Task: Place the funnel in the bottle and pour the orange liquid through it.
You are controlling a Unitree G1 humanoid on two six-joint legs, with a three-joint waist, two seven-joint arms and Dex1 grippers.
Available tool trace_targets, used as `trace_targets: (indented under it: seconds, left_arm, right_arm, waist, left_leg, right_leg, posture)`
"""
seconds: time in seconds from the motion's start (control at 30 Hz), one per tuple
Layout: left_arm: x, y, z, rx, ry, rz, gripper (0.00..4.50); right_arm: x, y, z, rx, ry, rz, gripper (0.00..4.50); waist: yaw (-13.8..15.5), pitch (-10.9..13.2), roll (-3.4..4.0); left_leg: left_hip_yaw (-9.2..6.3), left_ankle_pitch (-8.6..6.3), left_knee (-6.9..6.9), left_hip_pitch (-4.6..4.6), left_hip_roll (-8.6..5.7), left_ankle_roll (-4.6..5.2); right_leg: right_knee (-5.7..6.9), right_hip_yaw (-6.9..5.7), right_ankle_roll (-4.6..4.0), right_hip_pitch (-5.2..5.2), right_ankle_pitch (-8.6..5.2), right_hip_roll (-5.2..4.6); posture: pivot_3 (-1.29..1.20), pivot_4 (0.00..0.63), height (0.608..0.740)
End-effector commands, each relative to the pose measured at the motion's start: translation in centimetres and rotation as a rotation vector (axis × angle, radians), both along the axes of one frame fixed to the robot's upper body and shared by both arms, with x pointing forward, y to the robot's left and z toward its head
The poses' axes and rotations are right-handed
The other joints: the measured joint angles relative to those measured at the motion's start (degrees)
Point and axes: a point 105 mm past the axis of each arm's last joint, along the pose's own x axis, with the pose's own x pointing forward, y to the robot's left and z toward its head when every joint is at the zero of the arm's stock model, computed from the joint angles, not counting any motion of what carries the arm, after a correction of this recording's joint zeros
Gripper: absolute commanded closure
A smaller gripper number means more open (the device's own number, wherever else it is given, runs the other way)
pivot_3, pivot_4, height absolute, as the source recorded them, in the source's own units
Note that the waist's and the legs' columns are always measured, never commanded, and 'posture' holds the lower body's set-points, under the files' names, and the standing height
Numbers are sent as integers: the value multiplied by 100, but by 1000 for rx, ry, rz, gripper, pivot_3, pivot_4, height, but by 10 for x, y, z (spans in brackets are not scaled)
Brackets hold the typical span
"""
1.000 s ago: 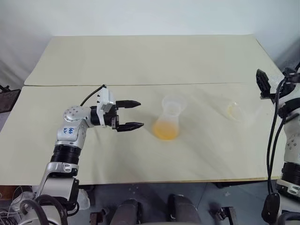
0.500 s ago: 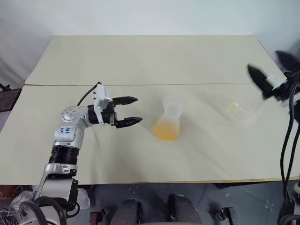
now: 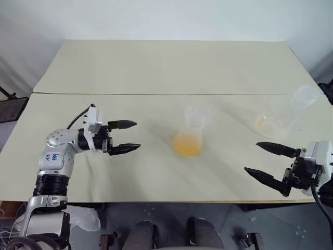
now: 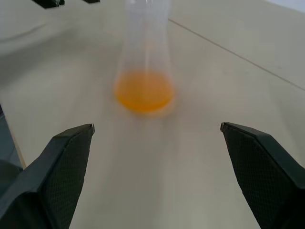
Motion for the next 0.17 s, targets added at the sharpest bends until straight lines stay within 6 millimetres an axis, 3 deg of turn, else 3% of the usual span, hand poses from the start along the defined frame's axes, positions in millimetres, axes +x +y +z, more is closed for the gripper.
trace_targets:
  seconds: [0.03, 0.17]
  left_arm:
    - [-4, 5, 4, 7, -40, 4, 0]
    - [-1, 3, 14, -53, -87, 50, 0]
  right_arm:
    - [-4, -4, -1, -23, -30, 7, 56]
    - [-5, -7, -3, -29, -34, -17, 56]
  waist:
    - [-4, 0, 0]
    - [1, 0, 0]
  left_leg:
    - [1, 0, 0, 0, 0, 0]
    - [0, 0, 0, 0, 0, 0]
  right_leg:
    - [0, 0, 0, 0, 0, 0]
    - [-2, 0, 0, 1, 0, -2]
  posture:
    - [0, 150, 740]
    - [0, 150, 740]
